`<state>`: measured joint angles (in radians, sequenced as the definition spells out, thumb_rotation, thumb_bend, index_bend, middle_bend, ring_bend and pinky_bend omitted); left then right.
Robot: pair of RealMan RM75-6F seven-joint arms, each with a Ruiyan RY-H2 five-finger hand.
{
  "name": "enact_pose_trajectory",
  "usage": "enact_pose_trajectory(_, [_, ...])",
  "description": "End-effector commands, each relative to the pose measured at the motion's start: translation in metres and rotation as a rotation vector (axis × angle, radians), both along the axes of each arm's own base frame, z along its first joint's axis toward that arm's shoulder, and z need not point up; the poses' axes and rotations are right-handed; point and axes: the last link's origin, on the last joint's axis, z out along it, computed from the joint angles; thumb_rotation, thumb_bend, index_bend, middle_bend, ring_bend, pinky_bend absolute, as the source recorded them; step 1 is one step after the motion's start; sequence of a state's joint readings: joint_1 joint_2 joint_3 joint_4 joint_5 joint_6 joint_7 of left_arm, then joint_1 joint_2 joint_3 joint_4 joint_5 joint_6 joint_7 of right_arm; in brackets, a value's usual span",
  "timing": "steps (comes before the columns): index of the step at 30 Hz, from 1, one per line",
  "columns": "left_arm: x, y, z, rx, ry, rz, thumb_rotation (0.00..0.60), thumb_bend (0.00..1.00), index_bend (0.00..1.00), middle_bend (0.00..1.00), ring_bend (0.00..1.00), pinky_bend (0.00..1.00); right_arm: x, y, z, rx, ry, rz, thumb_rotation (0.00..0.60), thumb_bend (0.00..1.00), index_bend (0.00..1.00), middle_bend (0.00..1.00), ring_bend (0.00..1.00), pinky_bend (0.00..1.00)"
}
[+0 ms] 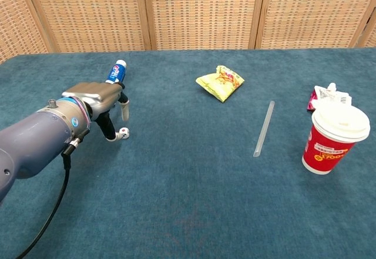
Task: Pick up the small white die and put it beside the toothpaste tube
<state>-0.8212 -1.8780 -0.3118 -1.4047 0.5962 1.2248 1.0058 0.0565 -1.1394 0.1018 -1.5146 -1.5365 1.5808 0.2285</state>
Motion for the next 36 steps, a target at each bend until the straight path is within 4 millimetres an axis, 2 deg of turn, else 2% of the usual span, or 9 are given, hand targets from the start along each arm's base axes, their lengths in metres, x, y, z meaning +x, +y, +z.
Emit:
enact_pose_trajectory(1, [0.0,0.0,-0.004,-0.003,0.004,0.006,0.6,0.3,0.45,0.0,0.0,0.0,0.0,0.0,0.0,0.0,-0.008,-0.002,0.6,0.05,0.0,0.0,0.0,0.0])
enact_pose_trajectory(7, [-0.001,0.001,-0.01,-0.005,0.016,0.011,0.6,0.37,0.48,0.0,0.0,0.0,0.0,0.0,0.0,0.001,-0.018,0.002,0.6,0.05,0.0,0.0,0.0,0.0])
enact_pose_trajectory(20, [-0.006,0.005,-0.014,-0.018,0.025,0.024,0.6,0.37,0.48,0.0,0.0,0.0,-0.002,-0.002,0.0,-0.004,-0.025,-0.002,0.6,0.05,0.0,0.0,0.0,0.0])
enact_pose_trajectory(27, [-0.005,0.005,-0.016,-0.016,0.012,0.015,0.6,0.39,0.58,0.0,0.0,0.0,-0.001,-0.002,0.0,-0.006,-0.027,0.006,0.6,0.05,0.0,0.0,0.0,0.0])
enact_pose_trajectory(32, [-0.001,0.005,-0.01,0.007,-0.023,-0.006,0.6,0.39,0.6,0.0,0.0,0.0,0.0,-0.001,0.0,-0.012,-0.028,0.013,0.6,0.05,0.0,0.0,0.0,0.0])
enact_pose_trajectory(36, [0.005,0.006,0.009,0.049,-0.087,-0.039,0.6,0.39,0.6,0.0,0.0,0.0,0.0,-0.001,0.001,-0.014,-0.029,0.015,0.6,0.05,0.0,0.0,0.0,0.0])
